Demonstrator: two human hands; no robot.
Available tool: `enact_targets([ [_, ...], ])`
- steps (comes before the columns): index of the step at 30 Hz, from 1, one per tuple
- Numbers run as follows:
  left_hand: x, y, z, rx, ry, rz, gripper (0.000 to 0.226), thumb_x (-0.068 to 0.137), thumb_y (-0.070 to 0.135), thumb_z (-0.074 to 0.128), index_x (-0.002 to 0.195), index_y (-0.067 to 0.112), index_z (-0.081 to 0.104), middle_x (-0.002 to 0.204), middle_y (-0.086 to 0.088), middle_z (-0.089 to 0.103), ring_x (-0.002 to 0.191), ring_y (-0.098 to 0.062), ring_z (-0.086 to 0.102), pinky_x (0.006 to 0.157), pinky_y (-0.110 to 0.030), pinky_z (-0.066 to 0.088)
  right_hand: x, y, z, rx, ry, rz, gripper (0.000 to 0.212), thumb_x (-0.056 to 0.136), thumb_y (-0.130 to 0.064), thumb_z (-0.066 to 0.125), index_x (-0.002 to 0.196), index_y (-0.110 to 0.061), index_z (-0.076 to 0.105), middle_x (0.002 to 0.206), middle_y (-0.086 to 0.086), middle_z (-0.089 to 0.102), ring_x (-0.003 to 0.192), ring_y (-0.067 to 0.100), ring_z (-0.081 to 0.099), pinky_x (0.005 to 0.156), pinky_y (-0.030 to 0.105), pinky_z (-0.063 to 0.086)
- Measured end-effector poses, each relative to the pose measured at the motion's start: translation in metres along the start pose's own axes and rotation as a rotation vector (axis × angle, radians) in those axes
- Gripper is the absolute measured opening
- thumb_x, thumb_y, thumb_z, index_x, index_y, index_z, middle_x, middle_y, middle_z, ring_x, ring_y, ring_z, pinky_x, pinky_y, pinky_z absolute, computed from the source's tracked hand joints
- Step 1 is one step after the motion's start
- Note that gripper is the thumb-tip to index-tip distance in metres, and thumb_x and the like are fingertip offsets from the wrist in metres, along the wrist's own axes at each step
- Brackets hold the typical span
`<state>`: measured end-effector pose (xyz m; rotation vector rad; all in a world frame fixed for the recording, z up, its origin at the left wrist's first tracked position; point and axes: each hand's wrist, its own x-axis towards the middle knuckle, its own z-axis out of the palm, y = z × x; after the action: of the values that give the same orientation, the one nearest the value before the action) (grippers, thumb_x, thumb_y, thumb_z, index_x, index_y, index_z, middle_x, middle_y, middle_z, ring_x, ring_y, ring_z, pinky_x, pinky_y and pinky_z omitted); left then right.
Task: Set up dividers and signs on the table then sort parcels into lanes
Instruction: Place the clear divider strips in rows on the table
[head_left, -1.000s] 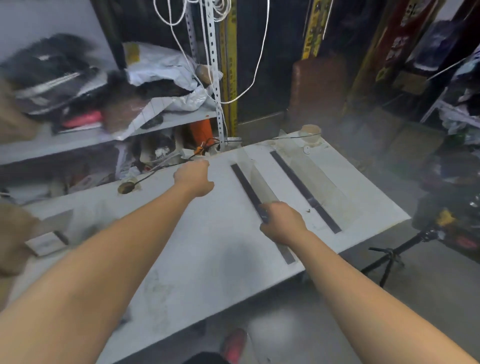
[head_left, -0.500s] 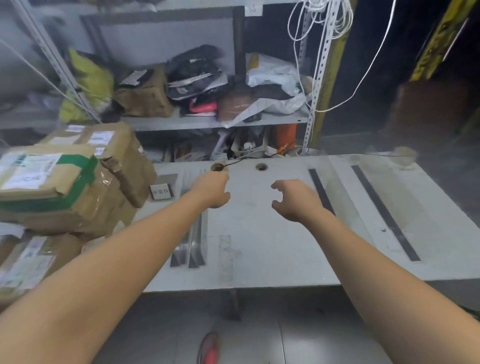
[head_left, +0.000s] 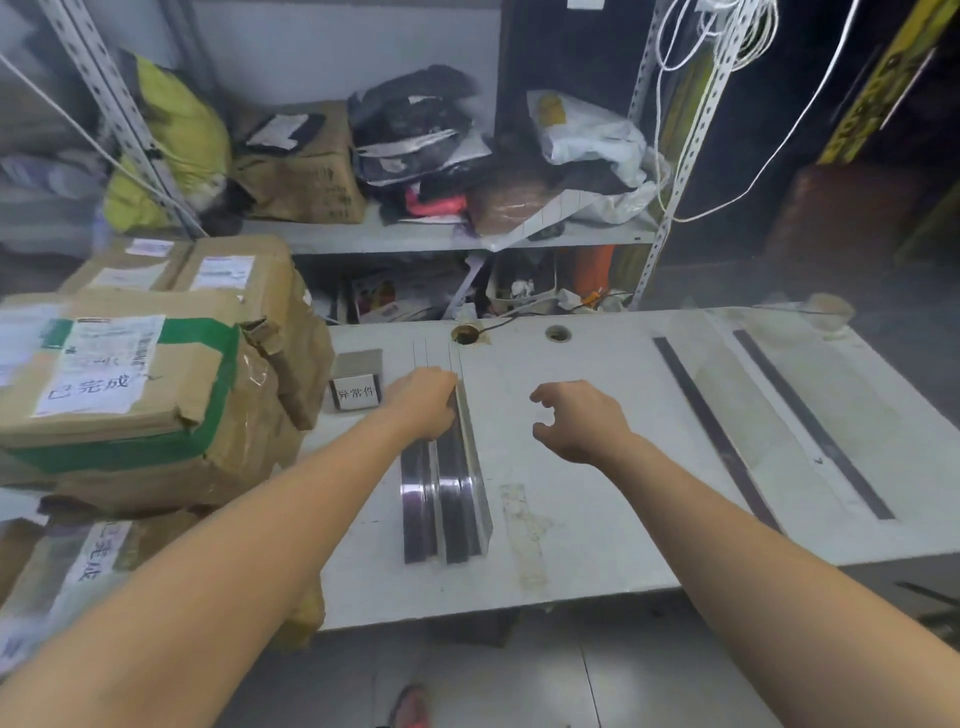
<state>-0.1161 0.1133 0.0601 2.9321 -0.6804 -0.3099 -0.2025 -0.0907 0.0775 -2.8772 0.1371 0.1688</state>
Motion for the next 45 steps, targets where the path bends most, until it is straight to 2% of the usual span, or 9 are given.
enact_targets([
  [5, 0.034, -0.035, 0.013, 0.071, 0.023, 0.169, 0.028, 0.092, 0.007, 0.049, 0.117, 0.012, 0.061, 0.114, -0.006, 0.057, 0.102, -0.028, 0.057, 0.082, -0.04, 0.051, 0.014, -0.029, 0.029, 0.12, -0.016, 0.099, 0.045, 0.088, -0.033, 0.062, 0.132, -0.028, 0.058, 0.124, -0.006, 0.065, 0.109, 0.016, 0.061, 0.083, 0.03, 0.047],
  [11, 0.075, -0.049, 0.02, 0.155, -0.04, 0.339, 0.034, 0.094, 0.005, 0.05, 0.125, 0.013, 0.06, 0.119, -0.007, 0.057, 0.107, -0.028, 0.056, 0.087, -0.038, 0.05, 0.022, -0.045, 0.059, 0.23, -0.053, 0.213, 0.046, 0.086, -0.033, 0.063, 0.131, -0.029, 0.059, 0.122, -0.009, 0.065, 0.11, 0.014, 0.06, 0.087, 0.032, 0.05],
  [19, 0.115, -0.054, 0.031, 0.267, -0.143, 0.548, 0.032, 0.092, 0.006, 0.055, 0.121, 0.016, 0.063, 0.116, -0.003, 0.059, 0.103, -0.025, 0.057, 0.077, -0.029, 0.042, 0.026, -0.057, 0.095, 0.353, -0.168, 0.305, 0.046, 0.087, -0.026, 0.063, 0.133, -0.024, 0.058, 0.122, -0.004, 0.065, 0.105, 0.016, 0.062, 0.083, 0.028, 0.049],
  [23, 0.128, -0.06, 0.035, 0.243, -0.177, 0.55, 0.026, 0.088, 0.007, 0.062, 0.111, 0.017, 0.066, 0.108, -0.003, 0.063, 0.098, -0.024, 0.059, 0.082, -0.031, 0.049, 0.03, -0.061, 0.103, 0.419, -0.199, 0.306, 0.044, 0.087, -0.014, 0.06, 0.131, -0.016, 0.061, 0.115, 0.004, 0.069, 0.091, 0.02, 0.062, 0.079, 0.029, 0.052],
  [27, 0.137, -0.063, 0.037, 0.178, -0.153, 0.513, 0.015, 0.086, 0.007, 0.066, 0.099, 0.015, 0.068, 0.102, -0.004, 0.063, 0.094, -0.023, 0.06, 0.081, -0.032, 0.052, 0.036, -0.058, 0.105, 0.476, -0.224, 0.331, 0.046, 0.087, -0.006, 0.059, 0.132, -0.009, 0.06, 0.113, 0.007, 0.067, 0.054, 0.015, 0.056, 0.047, 0.022, 0.05],
  [29, 0.142, -0.062, 0.038, 0.102, -0.139, 0.476, 0.012, 0.086, 0.011, 0.07, 0.097, 0.014, 0.069, 0.102, -0.004, 0.064, 0.093, -0.024, 0.061, 0.08, -0.03, 0.05, 0.037, -0.054, 0.105, 0.488, -0.232, 0.336, 0.046, 0.087, -0.004, 0.057, 0.133, -0.008, 0.06, 0.111, 0.006, 0.067, 0.047, 0.013, 0.055, 0.04, 0.02, 0.047],
  [32, 0.146, -0.056, 0.036, 0.045, -0.13, 0.443, 0.012, 0.086, 0.014, 0.072, 0.098, 0.012, 0.07, 0.103, -0.005, 0.064, 0.094, -0.025, 0.061, 0.082, -0.033, 0.051, 0.035, -0.043, 0.099, 0.496, -0.249, 0.339, 0.045, 0.089, -0.004, 0.055, 0.133, -0.009, 0.06, 0.111, 0.004, 0.066, 0.049, 0.017, 0.057, 0.041, 0.021, 0.047],
  [38, 0.156, -0.036, 0.019, -0.032, -0.098, 0.349, 0.015, 0.089, 0.016, 0.072, 0.103, 0.01, 0.07, 0.109, -0.009, 0.064, 0.099, -0.029, 0.061, 0.088, -0.038, 0.052, 0.022, -0.003, 0.078, 0.496, -0.261, 0.305, 0.043, 0.09, -0.007, 0.052, 0.132, -0.012, 0.061, 0.113, 0.0, 0.066, 0.08, 0.033, 0.07, 0.048, 0.027, 0.056],
  [45, 0.163, 0.008, -0.002, -0.133, 0.02, 0.272, 0.015, 0.082, 0.011, 0.078, 0.091, 0.007, 0.068, 0.102, -0.01, 0.065, 0.094, -0.028, 0.062, 0.082, -0.04, 0.052, -0.01, 0.06, 0.058, 0.468, -0.234, 0.262, 0.04, 0.091, -0.011, 0.054, 0.13, -0.015, 0.064, 0.115, -0.003, 0.07, 0.075, 0.006, 0.056, 0.049, 0.007, 0.036],
])
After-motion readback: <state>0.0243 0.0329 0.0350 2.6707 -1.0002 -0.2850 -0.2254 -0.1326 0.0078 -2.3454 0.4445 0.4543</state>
